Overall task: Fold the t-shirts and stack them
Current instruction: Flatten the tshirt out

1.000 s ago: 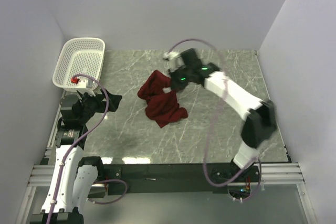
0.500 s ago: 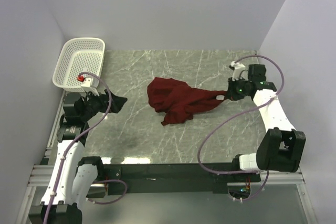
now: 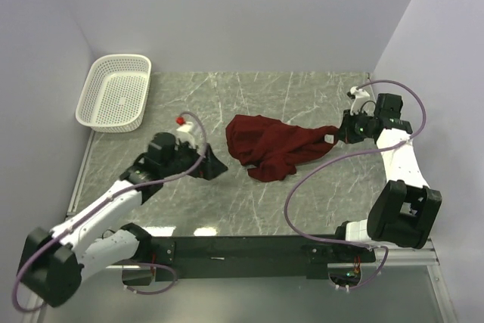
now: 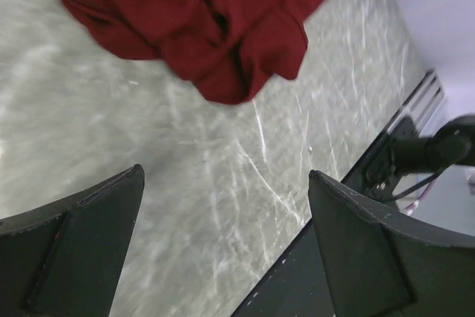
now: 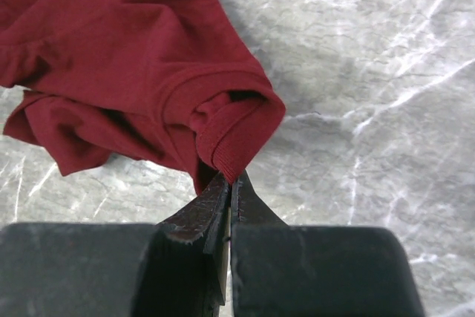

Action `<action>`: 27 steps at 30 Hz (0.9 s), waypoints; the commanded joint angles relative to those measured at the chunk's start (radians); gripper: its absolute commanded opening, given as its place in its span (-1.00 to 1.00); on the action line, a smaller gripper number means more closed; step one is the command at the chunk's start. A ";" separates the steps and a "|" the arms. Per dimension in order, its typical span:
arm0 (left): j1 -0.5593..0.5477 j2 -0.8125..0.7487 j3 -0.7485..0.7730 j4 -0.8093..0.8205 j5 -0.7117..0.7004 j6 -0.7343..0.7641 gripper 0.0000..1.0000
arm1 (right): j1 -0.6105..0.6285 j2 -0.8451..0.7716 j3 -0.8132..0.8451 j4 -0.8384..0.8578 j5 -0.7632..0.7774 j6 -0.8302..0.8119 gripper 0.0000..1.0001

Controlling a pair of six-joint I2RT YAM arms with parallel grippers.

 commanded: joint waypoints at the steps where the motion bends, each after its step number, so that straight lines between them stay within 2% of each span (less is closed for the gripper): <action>1: -0.151 0.118 0.042 0.128 -0.201 -0.049 0.95 | -0.006 -0.019 -0.017 0.031 -0.055 -0.004 -0.98; 4: -0.253 0.249 0.122 0.126 -0.342 -0.012 0.93 | -0.006 -0.019 -0.026 0.029 -0.076 -0.002 -0.98; 5: -0.268 0.343 0.186 0.113 -0.380 -0.004 0.90 | -0.006 -0.020 -0.028 0.028 -0.081 -0.002 -0.97; 6: -0.291 0.391 0.219 0.105 -0.410 0.012 0.82 | -0.006 -0.026 -0.031 0.026 -0.082 -0.002 -0.97; 9: -0.307 0.549 0.336 0.082 -0.482 0.031 0.65 | -0.008 -0.035 -0.036 0.018 -0.095 -0.008 -0.97; 12: -0.327 0.652 0.428 0.045 -0.532 0.052 0.64 | -0.011 -0.039 -0.040 0.008 -0.099 -0.019 -0.96; 14: -0.328 0.706 0.483 0.034 -0.523 0.062 0.64 | -0.014 -0.040 -0.046 0.008 -0.102 -0.024 -0.96; 20: -0.336 0.844 0.612 -0.035 -0.474 0.088 0.35 | -0.022 -0.032 -0.037 0.002 -0.116 -0.027 -0.95; 23: -0.336 0.870 0.643 -0.049 -0.445 0.091 -0.15 | -0.025 -0.031 -0.026 -0.006 -0.121 -0.033 -0.95; 24: -0.336 0.869 0.649 -0.049 -0.436 0.091 -0.48 | -0.029 -0.031 -0.020 -0.009 -0.122 -0.034 -0.96; 27: -0.336 0.832 0.669 -0.059 -0.439 0.095 -0.98 | -0.029 -0.034 0.001 -0.025 -0.118 -0.048 -0.95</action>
